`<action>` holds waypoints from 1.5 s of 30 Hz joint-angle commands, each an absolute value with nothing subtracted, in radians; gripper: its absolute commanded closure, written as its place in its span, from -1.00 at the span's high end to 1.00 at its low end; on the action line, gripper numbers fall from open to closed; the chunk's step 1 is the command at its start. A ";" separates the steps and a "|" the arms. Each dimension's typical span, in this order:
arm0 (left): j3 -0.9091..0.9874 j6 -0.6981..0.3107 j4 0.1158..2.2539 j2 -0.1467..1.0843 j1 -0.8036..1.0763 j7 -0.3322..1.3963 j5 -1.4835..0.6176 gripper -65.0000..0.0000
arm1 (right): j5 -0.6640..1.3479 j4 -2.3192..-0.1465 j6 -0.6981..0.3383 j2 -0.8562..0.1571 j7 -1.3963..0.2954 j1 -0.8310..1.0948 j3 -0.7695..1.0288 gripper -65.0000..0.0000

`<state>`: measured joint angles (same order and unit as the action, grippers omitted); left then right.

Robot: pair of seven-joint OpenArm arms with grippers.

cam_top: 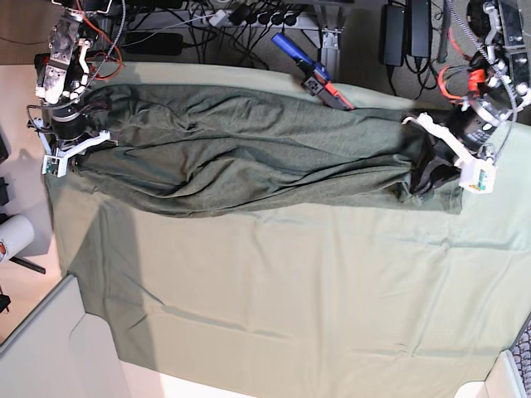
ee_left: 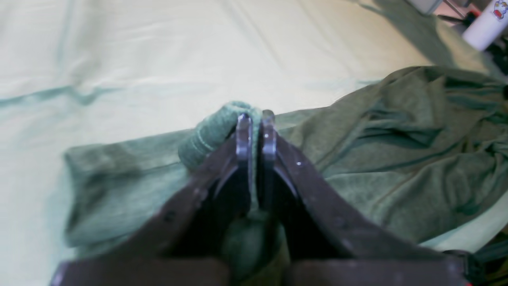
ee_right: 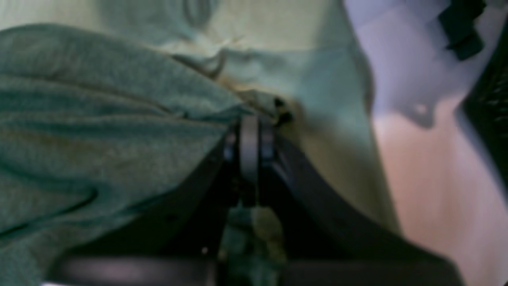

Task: Fold the T-shirt properly
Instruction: 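Hold the shirt ends with both grippers and straighten the long strip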

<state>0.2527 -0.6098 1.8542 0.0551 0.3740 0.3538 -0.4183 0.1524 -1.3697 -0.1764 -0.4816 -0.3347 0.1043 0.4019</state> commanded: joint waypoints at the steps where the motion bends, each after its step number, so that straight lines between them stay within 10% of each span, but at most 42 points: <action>1: 0.265 -0.618 1.875 0.065 0.372 0.343 -0.454 -0.92 | 0.146 -1.383 -0.179 -0.511 -0.309 0.092 0.411 -1.00; 17: 0.341 -0.625 1.874 0.086 0.420 0.385 -0.518 -0.70 | 0.134 -1.383 -0.179 -0.559 -0.313 0.092 0.412 -1.00; 26: 0.341 -0.625 1.874 0.100 0.429 0.386 -0.520 0.06 | 0.134 -1.383 -0.179 -0.559 -0.315 0.093 0.412 -1.00; 36: 0.417 -0.622 1.874 0.139 0.471 0.391 -0.577 0.07 | 0.139 -1.383 -0.179 -0.556 -0.315 0.092 0.412 -1.00; 41: 0.490 -0.622 1.871 0.196 0.468 0.416 -0.672 0.44 | 0.142 -1.383 -0.179 -0.556 -0.315 0.092 0.412 -1.00; 45: 0.474 -0.622 1.833 0.223 0.448 0.416 -0.700 0.44 | 0.201 -1.384 -0.179 -0.556 -0.315 0.092 0.412 -0.08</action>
